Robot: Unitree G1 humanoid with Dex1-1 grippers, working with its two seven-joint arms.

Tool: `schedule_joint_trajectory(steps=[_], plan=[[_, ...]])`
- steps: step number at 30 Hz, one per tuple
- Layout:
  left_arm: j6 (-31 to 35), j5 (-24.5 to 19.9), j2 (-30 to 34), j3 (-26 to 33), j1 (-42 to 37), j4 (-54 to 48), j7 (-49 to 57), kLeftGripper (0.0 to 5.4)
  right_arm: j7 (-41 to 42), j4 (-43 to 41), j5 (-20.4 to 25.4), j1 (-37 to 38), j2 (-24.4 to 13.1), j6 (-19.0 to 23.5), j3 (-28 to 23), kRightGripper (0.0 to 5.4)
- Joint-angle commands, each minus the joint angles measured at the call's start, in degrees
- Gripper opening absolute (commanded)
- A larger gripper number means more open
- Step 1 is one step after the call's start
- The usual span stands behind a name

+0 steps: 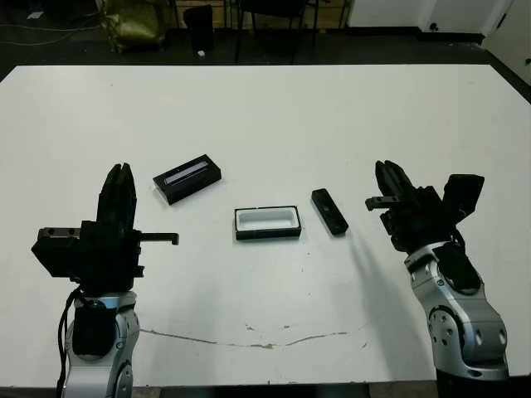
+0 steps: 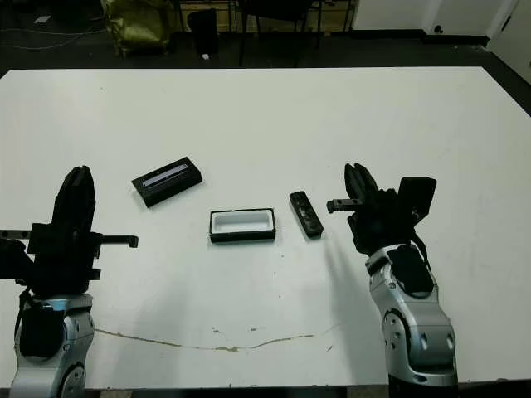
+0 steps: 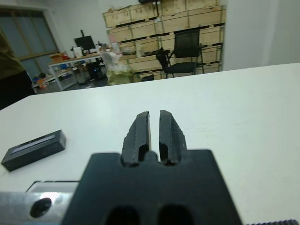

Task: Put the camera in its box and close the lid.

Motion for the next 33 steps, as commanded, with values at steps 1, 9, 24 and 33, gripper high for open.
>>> schedule_joint_trajectory(steps=[1,9,24,33], plan=[[0.1,0.4,0.2,0.0,1.0,0.5,-0.1,0.0,-0.4,-3.5,-2.7,1.5,-3.5,4.5,1.7,0.01],[-0.6,0.7,0.1,-0.8,1.3,0.7,-0.4,0.0,1.6,-5.7,-4.7,2.0,-7.8,9.2,3.2,0.56],[0.2,0.8,0.2,-0.9,1.3,0.1,-0.2,0.0,4.8,-1.4,-6.6,0.7,-8.8,10.8,5.8,3.89],[-0.2,0.9,0.1,-1.1,1.4,0.5,-0.3,0.0,5.6,0.2,-7.3,-0.1,-8.7,11.8,7.3,5.39]])
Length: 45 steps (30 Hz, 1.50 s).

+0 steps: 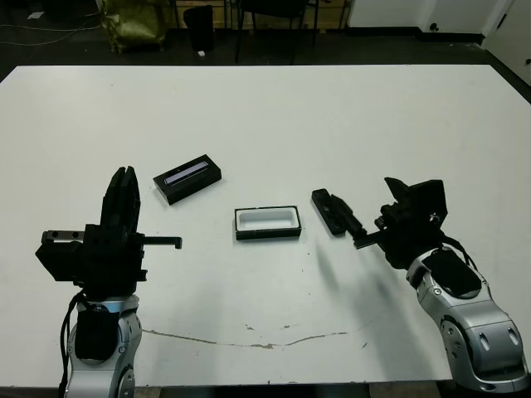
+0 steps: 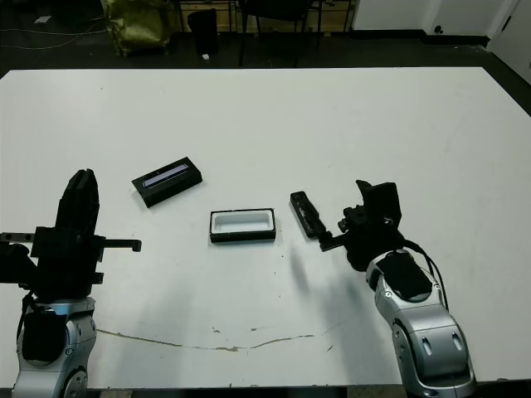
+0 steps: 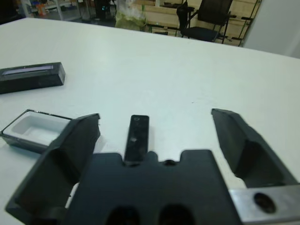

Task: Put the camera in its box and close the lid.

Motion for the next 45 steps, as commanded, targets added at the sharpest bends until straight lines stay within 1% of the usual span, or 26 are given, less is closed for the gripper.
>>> schedule_joint_trajectory(steps=[1,6,9,13,17,23,28,32,36,39,44,45], plan=[[1.0,0.4,0.1,-0.1,0.8,0.4,0.0,0.0,0.4,1.8,-0.7,-0.4,-0.4,1.4,0.8,5.39],[0.8,0.3,0.3,0.0,0.9,0.6,-0.2,0.0,-0.4,3.6,-3.5,-0.7,-0.3,0.6,2.7,5.39],[0.6,0.2,0.4,0.0,0.9,0.7,-0.4,0.0,-0.4,5.0,-5.0,-0.7,-0.1,-0.7,3.6,5.39],[0.7,0.1,0.3,0.0,1.2,0.6,-0.5,0.0,0.1,7.2,-5.5,-1.1,0.6,-1.6,4.2,5.39],[0.8,0.2,0.1,0.0,1.2,0.6,-0.3,0.0,-0.7,8.4,-5.3,-1.6,2.0,-0.5,4.2,5.39],[0.6,0.5,-0.1,-0.4,1.2,1.1,-0.2,0.0,-0.7,10.0,-7.5,-2.4,2.0,-0.5,5.5,5.39],[1.9,0.4,-0.3,-0.9,1.5,0.3,0.1,0.0,-0.5,11.3,-7.8,-2.7,2.5,-0.1,5.4,5.39],[1.4,0.1,-0.1,-0.9,1.4,0.6,-0.3,0.0,-0.4,12.4,-6.9,-2.9,3.4,0.8,5.0,5.39],[1.4,0.4,-0.3,-0.9,1.4,0.7,0.0,0.0,-0.4,13.3,-7.7,-2.8,3.4,0.5,5.4,5.39],[1.0,0.6,-0.3,-0.9,1.3,1.0,0.0,0.0,-0.5,13.9,-8.0,-2.5,3.5,-0.2,5.5,5.11],[1.6,0.4,-0.4,-1.0,1.6,0.6,0.1,0.0,-0.4,15.6,-9.4,-2.4,3.2,-1.7,6.0,4.06],[1.6,0.5,-0.4,-1.0,1.7,0.6,0.1,0.0,-0.4,15.9,-9.4,-2.5,3.3,-1.6,6.0,3.97]])
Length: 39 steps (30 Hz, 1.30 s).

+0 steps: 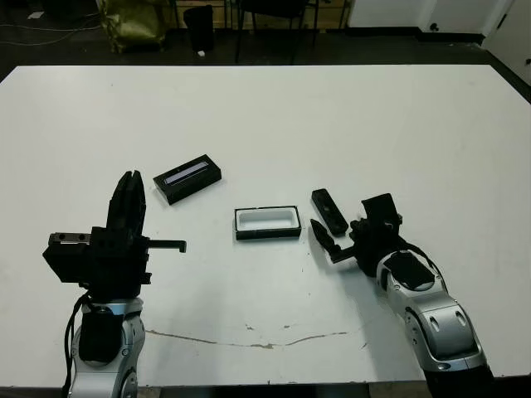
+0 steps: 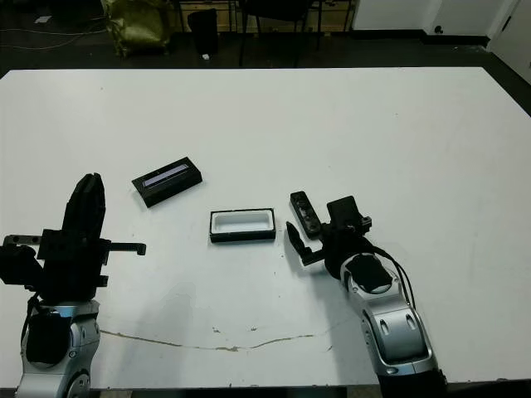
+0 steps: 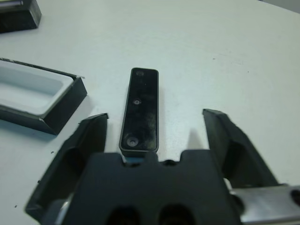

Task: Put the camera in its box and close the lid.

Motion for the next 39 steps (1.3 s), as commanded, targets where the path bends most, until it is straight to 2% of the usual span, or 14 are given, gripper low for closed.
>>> schedule_joint_trajectory(steps=[1,4,12,18,26,32,34,37,39], plan=[[0.9,0.5,0.0,0.0,1.0,0.5,0.2,0.0,0.1,1.9,-0.5,0.4,0.0,0.3,-0.1,3.88],[0.8,0.7,0.0,-0.1,1.1,0.6,0.1,0.0,0.3,2.7,0.1,0.3,0.5,0.7,-0.6,3.63],[0.8,0.7,0.0,-0.2,1.2,0.8,0.2,0.0,0.1,3.8,-0.2,0.5,1.2,0.9,-0.9,1.88],[0.6,0.6,-0.1,-0.3,1.0,0.8,0.2,0.0,0.7,5.0,3.1,0.8,3.6,1.9,-3.1,0.61],[0.6,1.3,-0.1,-0.3,1.0,0.6,0.3,0.0,3.0,6.6,3.7,0.6,2.4,1.0,-2.9,0.48],[0.3,1.6,-0.3,-0.4,1.2,0.7,0.4,0.0,7.0,5.7,4.7,-1.0,-1.4,-0.3,-4.9,0.48],[0.4,1.6,-0.3,-0.3,1.2,0.6,0.4,0.0,8.7,4.5,6.8,-2.3,-2.8,0.7,-7.2,0.48],[0.5,1.4,-0.2,-0.2,1.3,0.6,0.3,0.0,13.7,3.9,13.0,-6.7,-5.9,5.5,-11.5,0.48],[0.6,1.1,-0.2,-0.2,1.4,0.7,0.2,0.0,17.5,4.6,16.0,-9.9,-8.4,7.1,-12.9,0.48]])
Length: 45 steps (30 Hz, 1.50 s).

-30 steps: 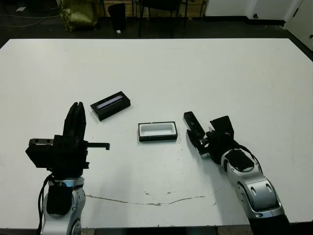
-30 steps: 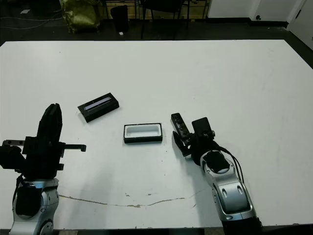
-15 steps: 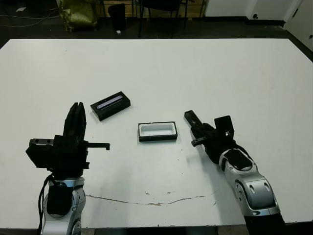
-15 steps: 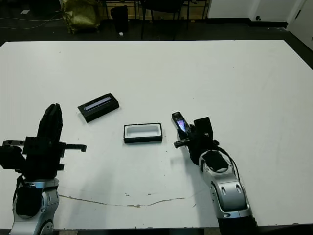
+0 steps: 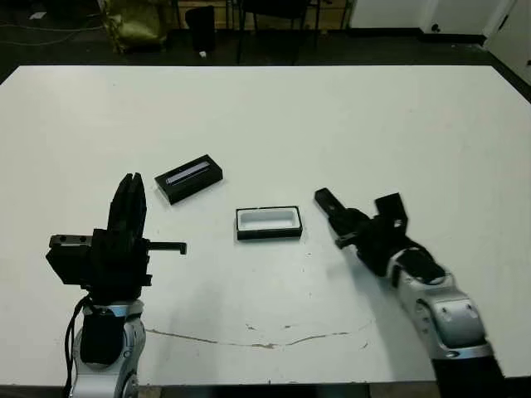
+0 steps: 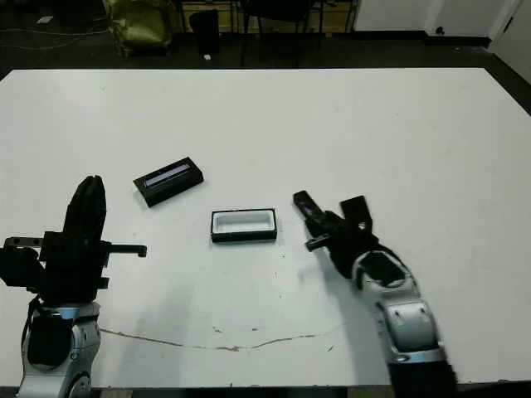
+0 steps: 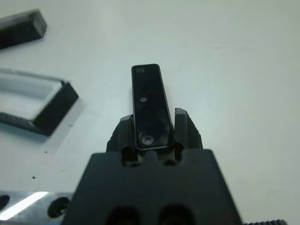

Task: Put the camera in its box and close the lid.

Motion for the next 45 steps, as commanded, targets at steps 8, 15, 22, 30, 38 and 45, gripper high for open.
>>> schedule_joint_trajectory(steps=[8,15,22,30,38,45], plan=[[0.5,-0.2,0.0,-0.1,1.0,0.8,-0.2,0.0,17.2,8.3,8.9,-17.7,-9.6,3.4,0.0,0.47],[1.0,-0.1,-0.2,-0.3,1.4,0.4,0.1,0.0,27.8,15.7,4.5,-25.0,-12.3,-5.1,7.6,0.47],[1.0,-0.3,-0.3,-0.5,1.4,0.5,0.0,0.0,40.6,27.6,-0.9,-30.8,-10.8,-19.0,15.0,0.46],[0.0,0.0,-0.2,-0.3,1.6,1.1,-0.2,0.0,44.1,32.7,-1.9,-32.5,-7.2,-16.7,18.0,0.46],[0.7,-0.3,-0.2,-0.3,1.7,0.8,-0.2,0.0,46.0,32.0,-3.2,-32.2,-5.8,-17.3,19.8,0.46],[0.5,-0.1,-0.2,-0.3,1.6,1.1,-0.2,0.0,48.3,32.9,-3.0,-32.3,-4.8,-18.6,20.1,0.46]])
